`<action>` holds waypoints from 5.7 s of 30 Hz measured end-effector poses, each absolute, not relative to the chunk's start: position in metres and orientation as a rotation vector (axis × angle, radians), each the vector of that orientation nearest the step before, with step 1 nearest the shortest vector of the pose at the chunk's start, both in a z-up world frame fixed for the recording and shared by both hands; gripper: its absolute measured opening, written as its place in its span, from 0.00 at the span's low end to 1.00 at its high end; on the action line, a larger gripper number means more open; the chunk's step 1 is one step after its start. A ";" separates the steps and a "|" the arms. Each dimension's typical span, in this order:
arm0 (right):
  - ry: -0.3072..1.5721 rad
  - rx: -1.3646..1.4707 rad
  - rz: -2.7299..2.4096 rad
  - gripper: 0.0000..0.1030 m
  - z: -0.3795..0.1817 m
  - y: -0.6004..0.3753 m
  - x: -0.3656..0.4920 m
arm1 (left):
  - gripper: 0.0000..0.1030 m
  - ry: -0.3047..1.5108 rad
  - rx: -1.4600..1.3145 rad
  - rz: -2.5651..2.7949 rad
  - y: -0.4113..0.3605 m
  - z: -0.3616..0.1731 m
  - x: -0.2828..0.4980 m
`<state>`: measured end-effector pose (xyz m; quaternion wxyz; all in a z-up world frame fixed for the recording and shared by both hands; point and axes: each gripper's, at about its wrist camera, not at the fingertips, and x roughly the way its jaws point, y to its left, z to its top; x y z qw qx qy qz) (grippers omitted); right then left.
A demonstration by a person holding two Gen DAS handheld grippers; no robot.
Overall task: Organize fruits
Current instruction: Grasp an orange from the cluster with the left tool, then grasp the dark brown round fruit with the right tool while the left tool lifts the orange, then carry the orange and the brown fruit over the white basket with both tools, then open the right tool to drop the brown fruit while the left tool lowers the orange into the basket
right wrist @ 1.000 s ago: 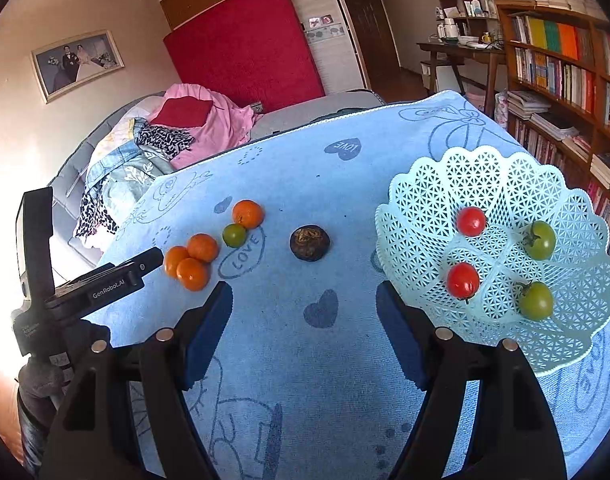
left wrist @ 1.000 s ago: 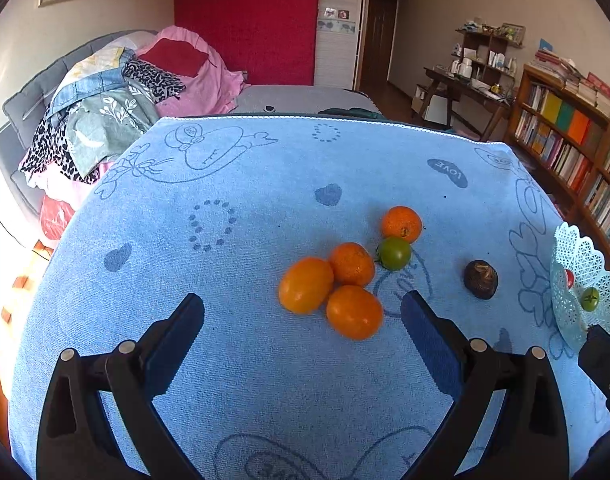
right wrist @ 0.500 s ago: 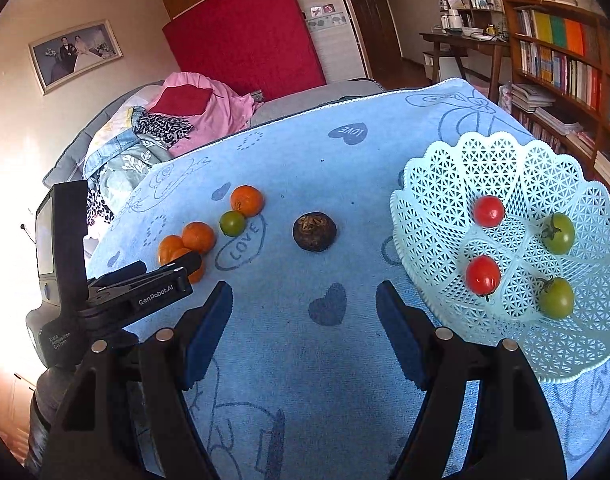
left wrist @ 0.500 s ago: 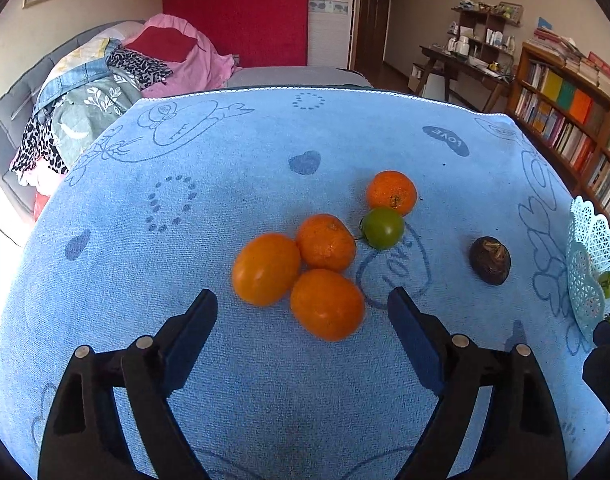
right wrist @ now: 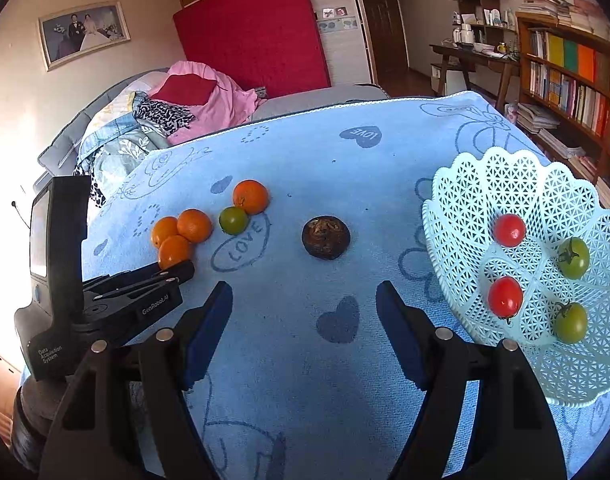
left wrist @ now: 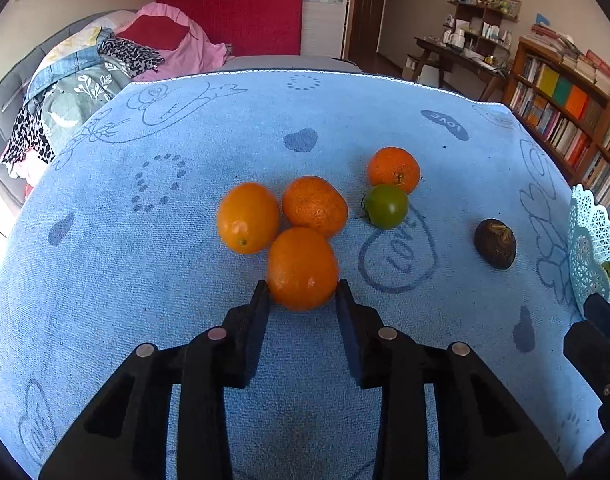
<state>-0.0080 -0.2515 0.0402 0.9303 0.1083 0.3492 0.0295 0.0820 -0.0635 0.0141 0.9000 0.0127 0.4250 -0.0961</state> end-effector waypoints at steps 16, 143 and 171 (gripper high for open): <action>0.719 0.041 -0.056 0.66 0.028 -0.219 0.057 | 0.31 0.792 -0.025 -0.167 -0.033 0.037 0.055; 0.513 0.392 -0.320 0.41 0.083 -0.458 -0.106 | 0.39 0.601 0.208 -0.590 -0.214 0.131 -0.010; 0.479 0.491 -0.351 0.58 0.086 -0.484 -0.122 | 0.39 0.650 0.255 -0.723 -0.273 0.115 -0.010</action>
